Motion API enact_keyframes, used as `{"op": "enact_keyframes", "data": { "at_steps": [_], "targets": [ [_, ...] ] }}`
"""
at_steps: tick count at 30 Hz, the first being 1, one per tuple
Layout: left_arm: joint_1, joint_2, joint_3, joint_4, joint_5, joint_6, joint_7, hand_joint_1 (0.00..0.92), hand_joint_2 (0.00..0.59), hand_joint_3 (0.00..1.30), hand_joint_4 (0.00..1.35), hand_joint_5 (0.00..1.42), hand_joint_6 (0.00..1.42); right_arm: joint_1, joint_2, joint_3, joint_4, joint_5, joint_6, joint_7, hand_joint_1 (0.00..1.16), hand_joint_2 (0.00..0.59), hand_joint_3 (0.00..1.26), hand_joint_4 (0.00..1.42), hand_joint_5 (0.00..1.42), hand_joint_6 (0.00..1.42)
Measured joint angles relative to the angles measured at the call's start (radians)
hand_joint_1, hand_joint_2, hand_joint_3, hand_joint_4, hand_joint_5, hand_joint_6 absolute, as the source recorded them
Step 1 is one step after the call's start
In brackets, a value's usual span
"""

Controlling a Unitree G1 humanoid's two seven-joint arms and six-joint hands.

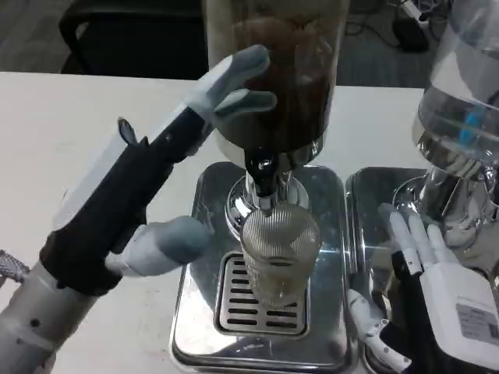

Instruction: Grasp the cup under the faucet to collect the drink, then remove the cup.

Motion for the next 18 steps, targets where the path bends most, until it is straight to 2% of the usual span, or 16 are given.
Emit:
{"op": "enact_keyframes", "data": {
  "at_steps": [6, 10, 18],
  "targets": [
    [-0.006, -0.021, -0.015, 0.033, 0.058, 0.005, -0.03, 0.0, 0.099, 0.08, 0.01, 0.21, 0.14, -0.001, 0.01, 0.002, 0.0, -0.001, 0.0, -0.002, 0.25, 0.463, 0.02, 0.0, 0.0, 0.1],
    [-0.012, -0.038, -0.021, 0.061, 0.056, 0.005, -0.047, 0.0, 0.106, 0.09, 0.01, 0.23, 0.15, 0.0, 0.015, 0.002, 0.001, -0.003, 0.0, -0.005, 0.25, 0.463, 0.03, 0.0, 0.0, 0.1],
    [-0.013, -0.044, -0.018, 0.052, 0.06, 0.003, -0.061, 0.0, 0.11, 0.12, 0.06, 0.28, 0.19, 0.014, 0.025, 0.001, 0.001, -0.004, 0.0, -0.006, 0.25, 0.463, 0.03, 0.0, 0.0, 0.1]
  ]
}}
